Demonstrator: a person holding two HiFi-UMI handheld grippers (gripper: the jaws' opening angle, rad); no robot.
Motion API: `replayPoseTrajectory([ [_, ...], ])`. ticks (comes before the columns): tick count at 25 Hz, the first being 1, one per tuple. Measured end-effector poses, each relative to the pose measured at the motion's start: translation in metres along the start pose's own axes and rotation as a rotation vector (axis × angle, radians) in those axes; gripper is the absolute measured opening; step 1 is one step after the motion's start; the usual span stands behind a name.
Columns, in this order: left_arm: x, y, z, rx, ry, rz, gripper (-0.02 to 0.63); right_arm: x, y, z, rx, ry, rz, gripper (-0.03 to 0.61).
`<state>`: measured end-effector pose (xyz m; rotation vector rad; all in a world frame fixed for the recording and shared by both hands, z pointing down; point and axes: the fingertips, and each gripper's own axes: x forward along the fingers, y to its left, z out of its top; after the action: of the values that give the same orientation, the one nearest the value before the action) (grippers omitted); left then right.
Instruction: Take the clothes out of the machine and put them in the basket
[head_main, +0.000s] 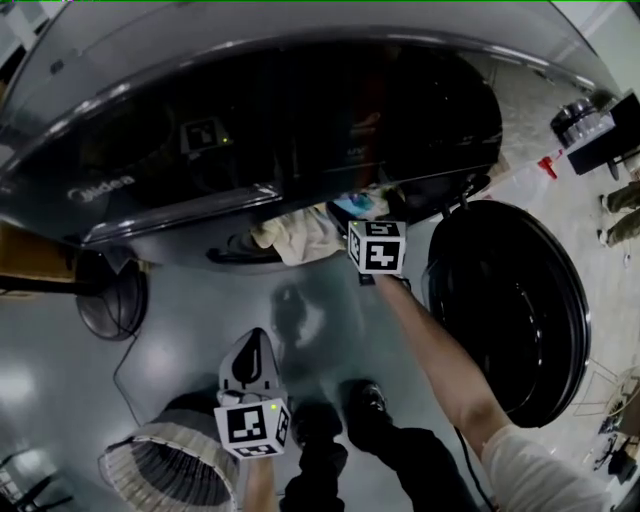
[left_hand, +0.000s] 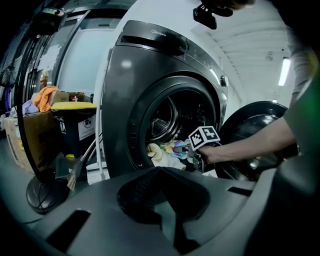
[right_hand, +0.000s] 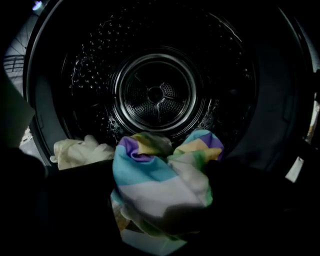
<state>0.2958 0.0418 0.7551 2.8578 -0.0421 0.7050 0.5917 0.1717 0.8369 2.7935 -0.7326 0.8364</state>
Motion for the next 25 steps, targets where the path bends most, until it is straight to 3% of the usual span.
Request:
replayPoseTrajectory([
  [7,0.004,0.007,-0.003,-0.004,-0.021,0.009,0.017,0.007,0.0,-0.014,0.044,0.019,0.046,0.541],
  [9,0.004,0.008,-0.003,-0.006,-0.024,0.011,0.017,0.006,0.004,-0.014,0.047,0.026,0.077,0.473],
  [11,0.003,0.007,-0.002,-0.005,-0.028,0.011,0.017,0.004,0.01,-0.016,0.056,0.037,0.116,0.356],
  [17,0.003,0.01,0.002,0.007,-0.032,0.016,0.017,-0.002,0.008,-0.007,0.067,0.051,0.146,0.187],
  [25,-0.007,0.002,0.027,0.028,-0.044,-0.001,0.017,-0.052,0.003,0.045,0.012,-0.066,0.128,0.149],
])
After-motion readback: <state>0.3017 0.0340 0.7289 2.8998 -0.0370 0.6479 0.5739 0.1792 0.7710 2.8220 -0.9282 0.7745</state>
